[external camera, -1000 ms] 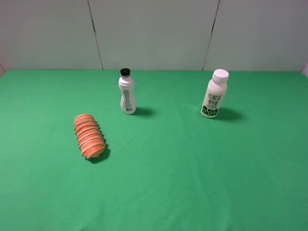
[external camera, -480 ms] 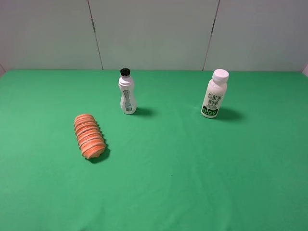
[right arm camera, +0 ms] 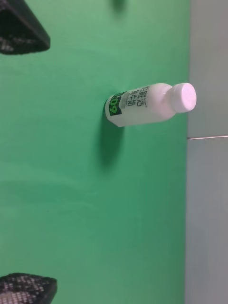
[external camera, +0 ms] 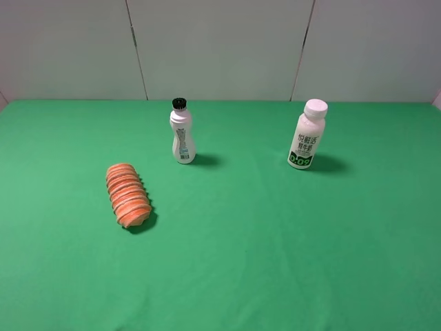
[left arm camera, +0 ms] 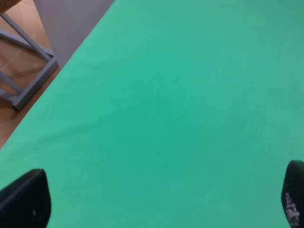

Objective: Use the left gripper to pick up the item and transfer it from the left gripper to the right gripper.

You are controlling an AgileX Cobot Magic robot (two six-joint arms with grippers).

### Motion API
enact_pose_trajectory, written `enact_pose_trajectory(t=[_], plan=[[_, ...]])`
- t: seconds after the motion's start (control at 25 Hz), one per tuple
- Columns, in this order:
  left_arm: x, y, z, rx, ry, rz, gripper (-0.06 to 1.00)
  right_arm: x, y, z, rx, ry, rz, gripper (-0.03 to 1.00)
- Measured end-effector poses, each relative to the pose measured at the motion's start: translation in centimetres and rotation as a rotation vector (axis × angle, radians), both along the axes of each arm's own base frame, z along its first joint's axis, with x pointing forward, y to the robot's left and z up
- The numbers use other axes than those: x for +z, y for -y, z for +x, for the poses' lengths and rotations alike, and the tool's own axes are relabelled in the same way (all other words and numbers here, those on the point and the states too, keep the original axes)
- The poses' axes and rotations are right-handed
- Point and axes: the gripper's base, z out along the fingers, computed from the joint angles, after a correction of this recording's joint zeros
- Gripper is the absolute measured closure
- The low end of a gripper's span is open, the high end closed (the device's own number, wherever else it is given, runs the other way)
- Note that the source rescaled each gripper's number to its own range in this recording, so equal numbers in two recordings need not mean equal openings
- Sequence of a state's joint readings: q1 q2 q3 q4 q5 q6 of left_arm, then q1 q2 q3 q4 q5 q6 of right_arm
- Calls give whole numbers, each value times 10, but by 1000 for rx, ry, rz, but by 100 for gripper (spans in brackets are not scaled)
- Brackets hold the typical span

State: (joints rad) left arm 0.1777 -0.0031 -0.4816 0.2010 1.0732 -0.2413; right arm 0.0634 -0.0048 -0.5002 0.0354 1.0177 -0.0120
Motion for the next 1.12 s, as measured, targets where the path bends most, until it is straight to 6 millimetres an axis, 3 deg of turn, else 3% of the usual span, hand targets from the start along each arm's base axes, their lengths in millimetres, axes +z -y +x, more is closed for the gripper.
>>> enact_pose_trajectory(t=[0.2, 0.4, 0.72, 1.12], plan=[[2, 0, -1, 1, -1, 0, -3, 0, 0, 0, 0, 0, 0, -3], [26, 1, -5, 11, -47, -16, -3, 0, 0, 0, 0, 0, 0, -3], [62, 0, 25, -34, -140, -70, -5, 0, 0, 0, 0, 0, 1, -3], [55, 2, 77, -124, -368, -154, -5, 0, 0, 0, 0, 0, 1, -3]])
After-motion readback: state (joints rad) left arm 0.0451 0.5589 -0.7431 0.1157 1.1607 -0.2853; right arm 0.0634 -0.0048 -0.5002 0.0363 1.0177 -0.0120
